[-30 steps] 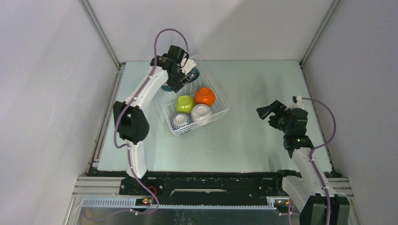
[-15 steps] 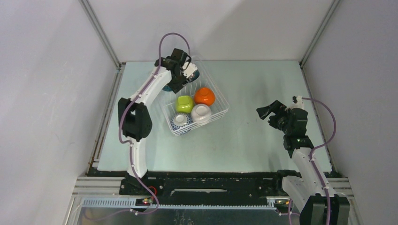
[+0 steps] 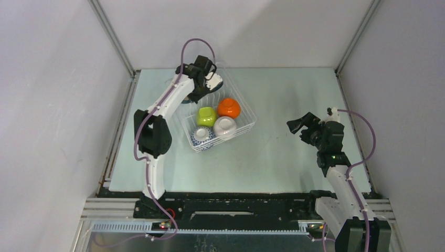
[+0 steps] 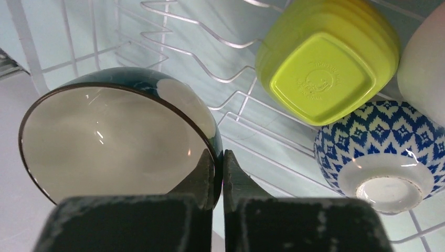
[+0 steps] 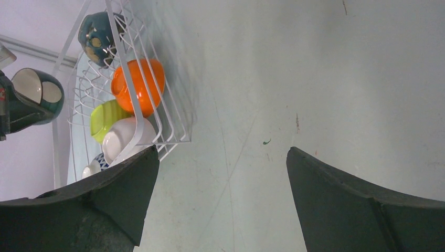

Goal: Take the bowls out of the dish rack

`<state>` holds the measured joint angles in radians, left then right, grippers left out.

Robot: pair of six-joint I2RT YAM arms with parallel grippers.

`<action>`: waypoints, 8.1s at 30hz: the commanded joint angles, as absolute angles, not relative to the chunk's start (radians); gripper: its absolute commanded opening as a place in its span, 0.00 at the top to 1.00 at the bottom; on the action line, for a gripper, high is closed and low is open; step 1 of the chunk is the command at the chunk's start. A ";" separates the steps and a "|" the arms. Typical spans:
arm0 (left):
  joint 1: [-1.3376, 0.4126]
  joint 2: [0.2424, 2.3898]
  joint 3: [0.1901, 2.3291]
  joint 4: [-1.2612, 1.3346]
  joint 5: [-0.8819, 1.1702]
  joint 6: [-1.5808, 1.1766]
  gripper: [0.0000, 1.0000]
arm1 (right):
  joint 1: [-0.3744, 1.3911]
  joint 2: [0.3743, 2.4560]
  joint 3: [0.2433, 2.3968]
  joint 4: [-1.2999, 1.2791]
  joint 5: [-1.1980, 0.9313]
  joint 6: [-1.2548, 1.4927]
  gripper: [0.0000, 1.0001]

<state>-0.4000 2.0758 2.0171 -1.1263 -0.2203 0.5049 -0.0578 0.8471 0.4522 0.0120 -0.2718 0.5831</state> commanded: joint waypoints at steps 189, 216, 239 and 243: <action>-0.642 2.142 2.117 -0.628 -0.596 0.529 0.00 | 0.107 0.600 0.620 -0.265 -0.094 0.449 0.02; -0.522 2.250 2.150 -0.647 -0.343 0.643 0.00 | 0.107 0.621 0.619 -0.245 -0.093 0.444 0.02; -0.471 2.370 2.261 -0.614 -0.352 0.751 0.00 | 0.109 0.617 0.618 -0.251 -0.077 0.436 0.02; -0.467 2.371 2.271 -0.655 -0.283 0.744 0.00 | 0.109 0.622 0.619 -0.249 -0.074 0.436 0.02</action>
<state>-0.4759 2.3680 2.2032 -0.6315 -0.3340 0.7235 0.1017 0.6247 0.5797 -0.2859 -0.0902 0.4583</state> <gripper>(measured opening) 0.996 0.975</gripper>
